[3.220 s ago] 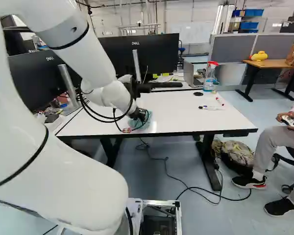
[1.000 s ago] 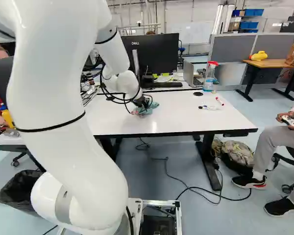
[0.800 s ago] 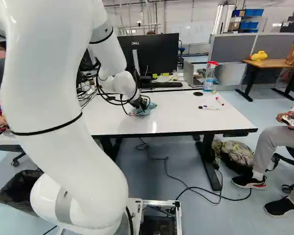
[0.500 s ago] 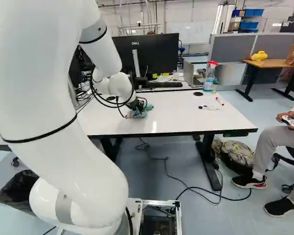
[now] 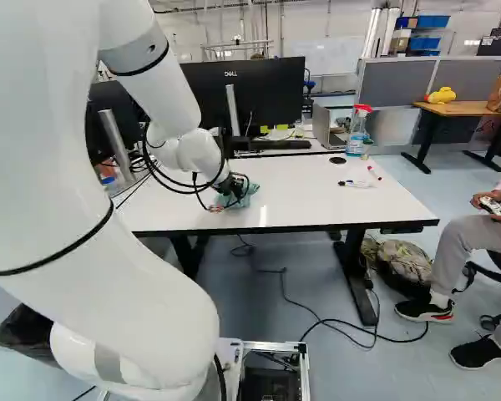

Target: Clean the table with the green towel

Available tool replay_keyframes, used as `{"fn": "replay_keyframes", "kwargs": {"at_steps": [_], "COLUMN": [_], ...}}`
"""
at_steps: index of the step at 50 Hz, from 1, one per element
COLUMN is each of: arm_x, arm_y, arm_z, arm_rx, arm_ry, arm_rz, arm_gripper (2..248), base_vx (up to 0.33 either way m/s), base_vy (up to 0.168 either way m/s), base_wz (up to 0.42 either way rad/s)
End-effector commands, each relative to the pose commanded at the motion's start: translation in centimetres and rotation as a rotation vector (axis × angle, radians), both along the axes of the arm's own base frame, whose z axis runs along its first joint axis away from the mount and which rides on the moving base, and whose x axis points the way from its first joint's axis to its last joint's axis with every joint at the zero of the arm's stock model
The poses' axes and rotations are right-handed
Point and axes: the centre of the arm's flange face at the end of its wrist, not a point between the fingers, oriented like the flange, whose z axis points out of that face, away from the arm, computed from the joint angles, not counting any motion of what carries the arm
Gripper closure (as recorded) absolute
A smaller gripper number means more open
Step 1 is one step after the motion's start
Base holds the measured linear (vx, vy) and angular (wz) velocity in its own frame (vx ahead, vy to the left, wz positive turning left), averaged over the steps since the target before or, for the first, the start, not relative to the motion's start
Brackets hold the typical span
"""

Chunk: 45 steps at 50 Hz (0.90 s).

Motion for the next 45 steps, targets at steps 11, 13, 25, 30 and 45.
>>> {"fn": "replay_keyframes", "kwargs": {"at_steps": [11,13,25,30,45], "arm_x": [0.8,1.2,3.5,4.5,7.5], "arm_y": [-1.5,-1.7,-2.2,-2.2,-2.2], "arm_z": [0.0,0.0,0.1,0.1,0.0], "arm_rx": [0.0,0.0,0.0,0.0,-0.001], "arm_ry": [0.0,-0.001,-0.003,-0.005,-0.013], "arm_rz": [-0.035,-0.039,-0.046,-0.045,-0.04], "arm_gripper": [196,196,196,196,196], "base_vx": [0.0,0.0,0.0,0.0,0.0], "base_vy": [0.0,0.0,0.0,0.0,0.0], "base_wz": [0.0,0.0,0.0,0.0,0.0]}}
